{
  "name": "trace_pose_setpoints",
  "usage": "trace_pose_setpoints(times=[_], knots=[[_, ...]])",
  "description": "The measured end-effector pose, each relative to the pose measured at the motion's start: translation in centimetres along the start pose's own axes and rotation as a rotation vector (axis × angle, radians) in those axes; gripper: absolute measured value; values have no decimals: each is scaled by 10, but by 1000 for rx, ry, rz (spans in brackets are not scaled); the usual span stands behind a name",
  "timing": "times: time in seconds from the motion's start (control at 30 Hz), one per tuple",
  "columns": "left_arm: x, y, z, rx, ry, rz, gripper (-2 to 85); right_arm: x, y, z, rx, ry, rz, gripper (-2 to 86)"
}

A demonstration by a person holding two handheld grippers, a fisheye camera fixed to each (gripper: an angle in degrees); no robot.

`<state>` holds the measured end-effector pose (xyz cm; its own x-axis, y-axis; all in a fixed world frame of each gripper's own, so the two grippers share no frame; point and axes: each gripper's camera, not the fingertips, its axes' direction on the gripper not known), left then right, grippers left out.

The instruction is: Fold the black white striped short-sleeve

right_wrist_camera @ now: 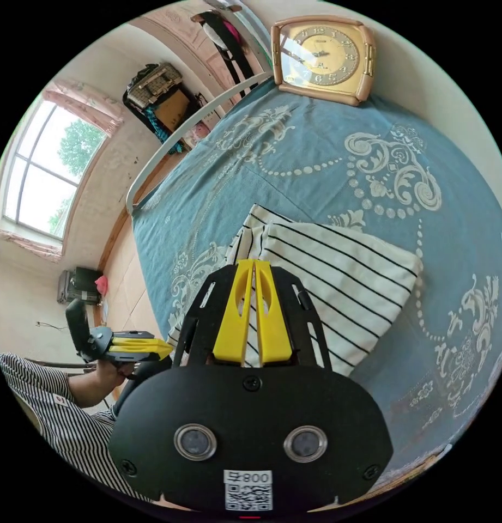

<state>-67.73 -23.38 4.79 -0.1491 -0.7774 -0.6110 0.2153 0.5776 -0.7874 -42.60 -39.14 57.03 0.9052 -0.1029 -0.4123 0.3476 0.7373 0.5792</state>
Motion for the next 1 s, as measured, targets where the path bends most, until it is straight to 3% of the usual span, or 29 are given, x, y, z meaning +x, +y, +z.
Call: trace_pose_setpoints(times=[0.1, 0.2, 0.43, 0.6, 0.8, 1.0], knots=[[2, 3, 18, -99, 7, -29, 2, 27, 62, -22, 23, -40, 85, 10], [17, 11, 9, -24, 8, -6, 2, 52, 131, -34, 12, -73, 194, 26], [69, 23, 24, -39, -42, 90, 2, 96, 252, -11, -54, -199, 401, 79], [69, 21, 53, -118, -135, 33, 2, 113, 280, 12, -90, -240, 425, 82], [78, 37, 58, -108, -100, 17, 3, 134, 312, 25, -82, -310, 421, 54], [107, 64, 78, -138, 67, 68, 12, 145, 340, 29, -69, -414, 422, 24]])
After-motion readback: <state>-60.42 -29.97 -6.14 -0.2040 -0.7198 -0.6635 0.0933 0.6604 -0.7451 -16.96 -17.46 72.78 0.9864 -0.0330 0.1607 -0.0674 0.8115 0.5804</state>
